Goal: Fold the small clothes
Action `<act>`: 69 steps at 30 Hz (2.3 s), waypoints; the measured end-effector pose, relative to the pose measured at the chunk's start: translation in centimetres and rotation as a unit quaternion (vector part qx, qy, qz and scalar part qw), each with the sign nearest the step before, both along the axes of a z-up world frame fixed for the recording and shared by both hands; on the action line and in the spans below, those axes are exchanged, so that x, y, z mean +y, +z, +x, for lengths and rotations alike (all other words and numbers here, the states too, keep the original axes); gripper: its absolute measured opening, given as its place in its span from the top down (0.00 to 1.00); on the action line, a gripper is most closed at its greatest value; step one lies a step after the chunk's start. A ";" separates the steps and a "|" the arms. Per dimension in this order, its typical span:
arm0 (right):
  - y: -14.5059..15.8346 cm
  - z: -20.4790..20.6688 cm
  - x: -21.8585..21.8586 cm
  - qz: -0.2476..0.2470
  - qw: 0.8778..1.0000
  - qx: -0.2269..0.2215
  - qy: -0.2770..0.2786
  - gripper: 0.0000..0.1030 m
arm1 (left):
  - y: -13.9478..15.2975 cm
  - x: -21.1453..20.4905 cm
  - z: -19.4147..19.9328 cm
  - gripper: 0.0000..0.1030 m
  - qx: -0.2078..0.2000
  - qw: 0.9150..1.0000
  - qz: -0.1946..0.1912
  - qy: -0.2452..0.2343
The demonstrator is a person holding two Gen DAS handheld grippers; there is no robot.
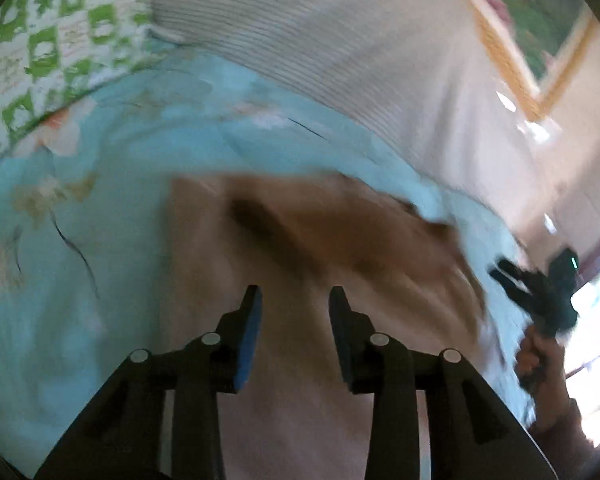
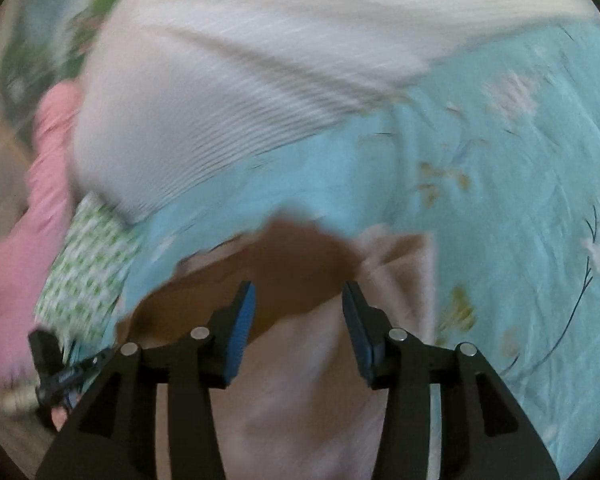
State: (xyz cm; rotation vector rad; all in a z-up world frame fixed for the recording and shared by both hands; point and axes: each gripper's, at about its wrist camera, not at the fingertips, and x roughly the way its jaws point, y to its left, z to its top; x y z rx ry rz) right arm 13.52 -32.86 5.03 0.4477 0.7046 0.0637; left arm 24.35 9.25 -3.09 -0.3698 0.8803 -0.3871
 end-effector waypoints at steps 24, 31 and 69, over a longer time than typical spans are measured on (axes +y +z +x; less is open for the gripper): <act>-5.4 14.2 2.9 -0.068 0.995 0.071 0.031 0.78 | -3.2 2.5 10.8 0.88 0.019 0.997 0.043 0.063; -3.6 8.5 0.4 0.003 0.999 0.040 -0.005 0.74 | -1.4 2.7 4.6 0.75 0.002 0.997 0.045 0.070; -6.3 -13.5 4.6 0.034 0.997 0.058 -0.025 0.54 | -5.9 2.2 -13.3 0.28 0.112 0.963 -0.189 0.155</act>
